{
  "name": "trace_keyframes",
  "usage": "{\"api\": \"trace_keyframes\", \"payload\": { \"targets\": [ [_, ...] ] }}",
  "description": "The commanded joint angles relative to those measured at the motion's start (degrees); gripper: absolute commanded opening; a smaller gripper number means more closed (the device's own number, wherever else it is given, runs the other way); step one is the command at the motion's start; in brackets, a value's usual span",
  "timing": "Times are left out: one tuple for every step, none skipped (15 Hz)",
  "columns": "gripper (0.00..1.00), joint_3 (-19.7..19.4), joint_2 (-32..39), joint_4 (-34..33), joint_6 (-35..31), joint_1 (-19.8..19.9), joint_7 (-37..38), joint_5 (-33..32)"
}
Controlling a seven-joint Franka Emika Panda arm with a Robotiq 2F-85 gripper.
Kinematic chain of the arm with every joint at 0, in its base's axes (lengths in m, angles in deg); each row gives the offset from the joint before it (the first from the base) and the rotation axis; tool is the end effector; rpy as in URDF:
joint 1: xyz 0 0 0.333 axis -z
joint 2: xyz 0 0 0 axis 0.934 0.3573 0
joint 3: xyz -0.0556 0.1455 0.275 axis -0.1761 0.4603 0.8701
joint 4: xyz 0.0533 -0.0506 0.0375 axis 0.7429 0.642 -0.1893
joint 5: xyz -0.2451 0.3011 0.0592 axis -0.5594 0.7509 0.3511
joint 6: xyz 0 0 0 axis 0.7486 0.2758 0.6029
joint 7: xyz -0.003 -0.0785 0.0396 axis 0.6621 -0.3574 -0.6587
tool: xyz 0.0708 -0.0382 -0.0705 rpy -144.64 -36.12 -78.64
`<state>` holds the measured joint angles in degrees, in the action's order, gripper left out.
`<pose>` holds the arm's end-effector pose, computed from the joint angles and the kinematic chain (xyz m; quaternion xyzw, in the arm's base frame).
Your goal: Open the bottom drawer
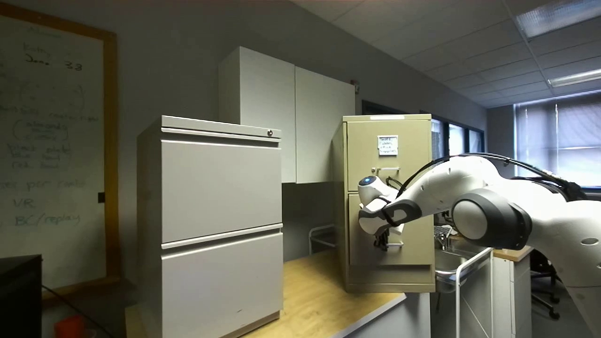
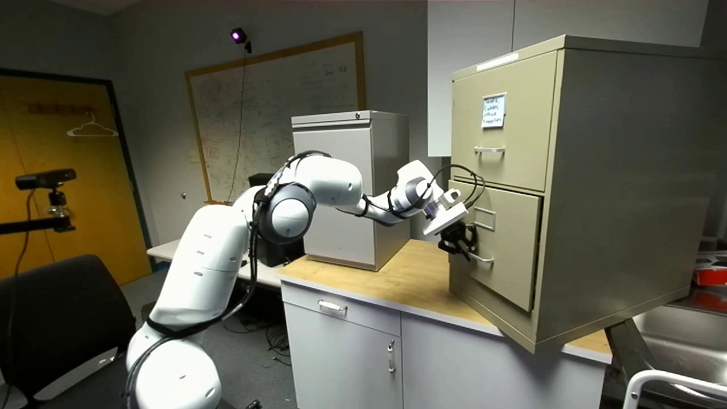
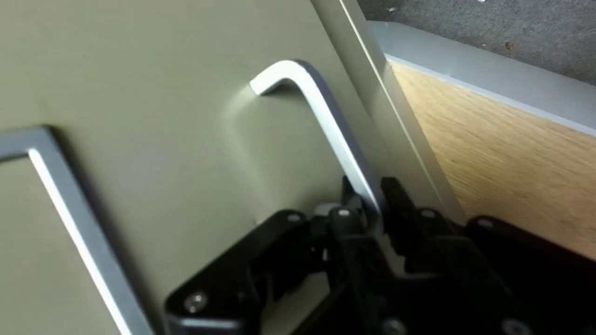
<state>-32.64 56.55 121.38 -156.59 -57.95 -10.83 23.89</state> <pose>0.6825 -0.2531 0.4825 0.9392 0.1613 0.0564 0.2980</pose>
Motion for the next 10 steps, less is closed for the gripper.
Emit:
{"api": "trace_keyframes", "payload": {
  "targets": [
    [0.04,2.9,-6.6,11.4,3.1,-2.4,0.5,2.9],
    [0.04,2.9,-7.7,12.7,3.3,-2.5,0.5,3.0],
    [0.04,2.9,-8.7,13.9,3.4,-2.7,0.6,3.0],
    [0.04,3.0,-10.0,15.3,3.8,-2.8,0.7,3.1],
    [0.04,3.0,-11.3,16.8,4.0,-2.9,0.7,3.2],
    [0.04,3.0,-12.5,18.3,4.0,-3.0,0.8,3.2],
    [0.04,3.0,-13.9,19.9,4.1,-3.1,0.9,3.3],
    [0.04,3.0,-15.2,21.6,3.8,-3.3,1.0,3.3],
    [0.04,3.0,-16.4,23.2,3.4,-3.4,1.1,3.2],
    [0.04,2.9,-17.6,24.9,3.2,-3.5,1.2,3.0]
  ]
}}
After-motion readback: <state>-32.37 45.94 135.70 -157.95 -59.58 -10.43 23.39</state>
